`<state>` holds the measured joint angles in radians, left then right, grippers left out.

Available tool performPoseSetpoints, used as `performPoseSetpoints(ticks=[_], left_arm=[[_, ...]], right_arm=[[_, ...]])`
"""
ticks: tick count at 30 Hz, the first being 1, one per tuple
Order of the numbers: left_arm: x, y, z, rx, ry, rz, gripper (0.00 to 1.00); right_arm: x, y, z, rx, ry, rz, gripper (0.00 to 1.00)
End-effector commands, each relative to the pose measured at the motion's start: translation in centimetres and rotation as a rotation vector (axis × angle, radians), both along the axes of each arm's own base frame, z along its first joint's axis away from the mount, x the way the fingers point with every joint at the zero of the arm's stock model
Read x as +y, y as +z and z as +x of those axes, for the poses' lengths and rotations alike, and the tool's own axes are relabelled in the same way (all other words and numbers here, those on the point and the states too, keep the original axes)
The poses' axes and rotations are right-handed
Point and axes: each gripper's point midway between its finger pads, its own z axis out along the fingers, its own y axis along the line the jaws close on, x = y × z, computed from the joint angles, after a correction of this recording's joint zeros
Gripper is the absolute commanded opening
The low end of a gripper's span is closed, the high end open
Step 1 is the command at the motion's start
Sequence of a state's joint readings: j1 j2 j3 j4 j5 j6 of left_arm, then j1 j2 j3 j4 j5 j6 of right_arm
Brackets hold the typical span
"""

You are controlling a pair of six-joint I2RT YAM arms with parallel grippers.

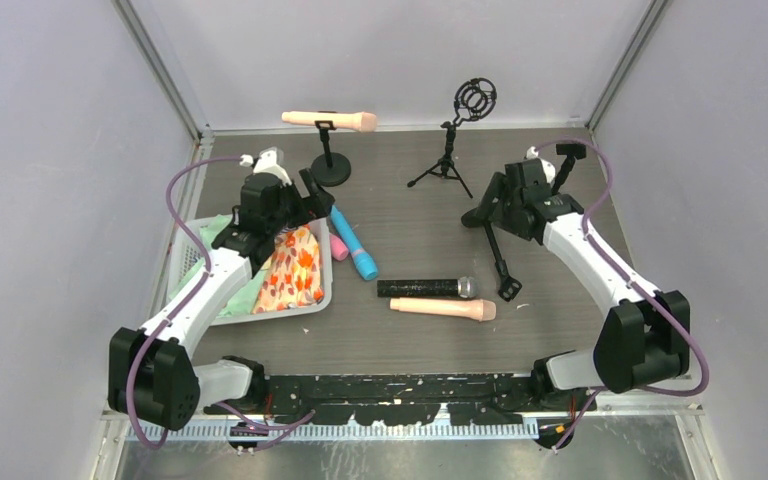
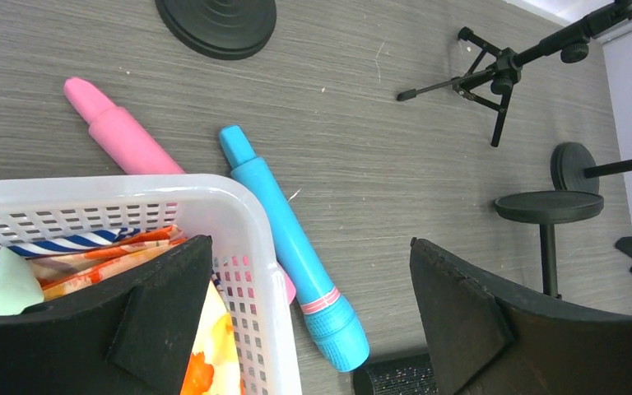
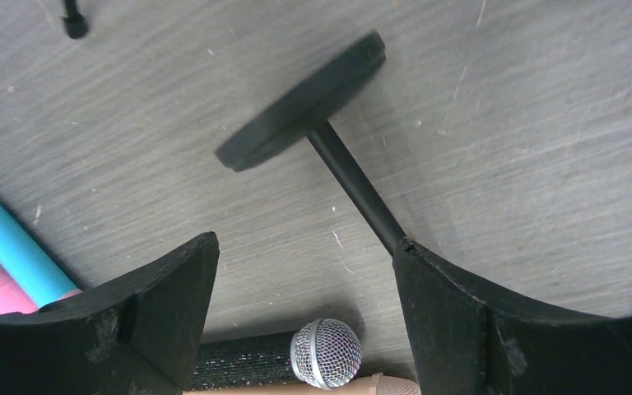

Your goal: Attach the microphones to the stand

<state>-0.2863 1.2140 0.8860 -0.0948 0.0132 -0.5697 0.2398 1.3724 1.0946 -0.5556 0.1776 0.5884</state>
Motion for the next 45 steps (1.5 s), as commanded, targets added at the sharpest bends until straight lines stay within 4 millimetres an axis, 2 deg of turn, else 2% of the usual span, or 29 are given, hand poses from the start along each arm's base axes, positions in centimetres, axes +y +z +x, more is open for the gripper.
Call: performPoseSetpoints(ticks=[1,5,9,13,18,21,27,32,38,41,45], left_arm=[[-0.6,2.0,-0.2,-0.032,-0.027,-0.027,0.9],[-0.6,2.0,-0.2,-0.033,-0.027,-0.025,0.91],[-0.7,1.7,-0.3,-0.02,-0.032,-0.027,0.9],[-0.8,1.7,-0.4,-0.02,-0.038,-0.032,0.9],[-0.9,2.0,-0.5,-0.023,-0.044,-0.031,0.9],[-0.8,2.1,-0.5,-0.024,-0.047,-0.026,0.9],[-0.9,1.9,-0.6,-0.018,-0.051,-0.022,0.9],[-0.9,1.8,-0.6,-0.011,-0.054,-0.024,0.9],[-0.7,1.8,-0.8,-0.012,-0.05,-0.013,0.9],[-0.5,1.8,-0.9,-0.014,-0.045,-0.006,0.9],[-0.4,1.9,-1.1,-0.019,-0.045,0.0,0.9]], right_arm=[[-0.1,-2.6,-0.9,0.068,-0.089,0.048,0.82],[-0.8,-3.7,-1.1,0.064,-0.195,0.074,0.82],[-0.9,-4.0,-0.4,0.024,-0.226,0.083,0.81],[-1.8,-4.8,0.6,0.041,-0.19,-0.017,0.78],[-1.9,-6.3,2.1,0.079,-0.089,-0.105,0.71],[-1.3,-7.5,2.6,0.116,-0.015,-0.106,0.67],[-0.3,-8.7,3.3,0.137,0.089,-0.104,0.49],[0.4,-9.1,3.7,0.134,0.179,-0.111,0.33],[2.8,-9.0,3.9,0.127,0.326,-0.05,0.13],[4.0,-8.6,3.9,0.111,0.427,-0.065,0.07],[5.9,-8.4,3.5,0.101,0.599,-0.147,0.06]])
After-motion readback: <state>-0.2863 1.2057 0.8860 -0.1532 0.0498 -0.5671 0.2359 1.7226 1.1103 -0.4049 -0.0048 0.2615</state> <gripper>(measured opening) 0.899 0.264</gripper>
